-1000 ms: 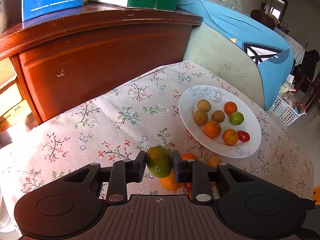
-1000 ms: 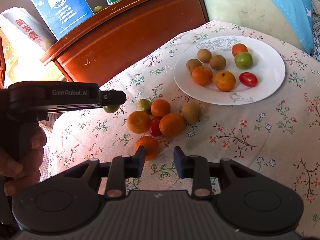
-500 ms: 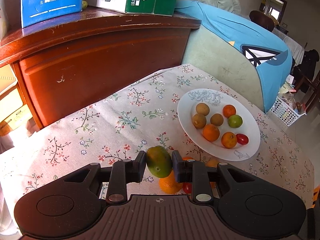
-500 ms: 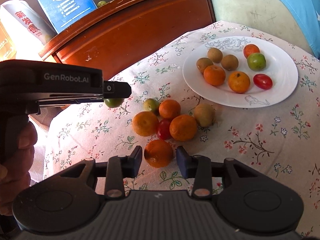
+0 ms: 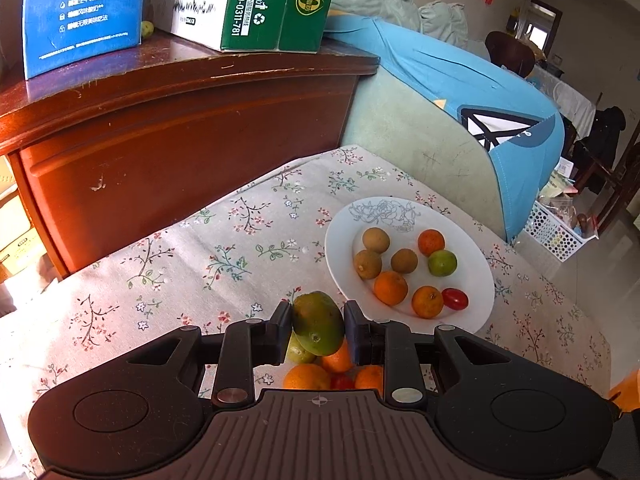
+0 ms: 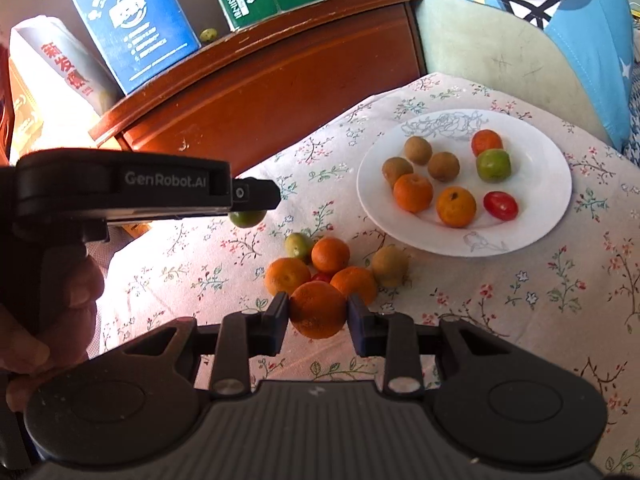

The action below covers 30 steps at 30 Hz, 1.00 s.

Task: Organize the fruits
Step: 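Lift the tangerine over the plate with the right tool while the left tool carries its fruit there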

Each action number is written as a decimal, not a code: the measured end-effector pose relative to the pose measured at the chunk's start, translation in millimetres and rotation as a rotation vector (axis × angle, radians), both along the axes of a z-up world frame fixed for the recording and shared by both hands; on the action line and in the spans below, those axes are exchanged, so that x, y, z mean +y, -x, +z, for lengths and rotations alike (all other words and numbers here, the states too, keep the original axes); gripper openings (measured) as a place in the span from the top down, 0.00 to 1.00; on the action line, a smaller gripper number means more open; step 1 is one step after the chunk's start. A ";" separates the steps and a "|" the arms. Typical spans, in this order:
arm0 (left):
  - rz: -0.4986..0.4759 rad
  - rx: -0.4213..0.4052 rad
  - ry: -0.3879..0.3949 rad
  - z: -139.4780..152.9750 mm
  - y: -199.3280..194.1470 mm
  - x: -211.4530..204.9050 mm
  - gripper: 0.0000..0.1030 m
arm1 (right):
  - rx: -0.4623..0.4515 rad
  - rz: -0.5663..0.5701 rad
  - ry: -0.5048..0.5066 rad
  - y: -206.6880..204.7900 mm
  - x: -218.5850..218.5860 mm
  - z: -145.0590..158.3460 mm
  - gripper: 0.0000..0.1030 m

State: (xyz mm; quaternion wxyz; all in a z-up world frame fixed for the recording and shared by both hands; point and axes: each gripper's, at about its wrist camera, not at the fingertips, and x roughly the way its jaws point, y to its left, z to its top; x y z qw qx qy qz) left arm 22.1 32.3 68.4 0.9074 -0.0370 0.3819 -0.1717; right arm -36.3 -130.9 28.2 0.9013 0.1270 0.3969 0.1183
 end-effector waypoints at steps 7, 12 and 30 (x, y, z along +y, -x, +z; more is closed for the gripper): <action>-0.007 -0.021 0.032 13.5 -9.8 -11.0 0.75 | -0.068 -0.070 -0.013 -15.0 -36.1 34.3 0.69; -0.008 -0.029 0.032 20.3 -25.6 -23.2 0.75 | -0.137 -0.123 0.006 -32.2 -66.0 51.7 0.69; -0.009 -0.009 0.004 -14.4 -86.6 -54.0 0.75 | -0.108 -0.227 -0.153 -98.0 -107.5 26.9 0.69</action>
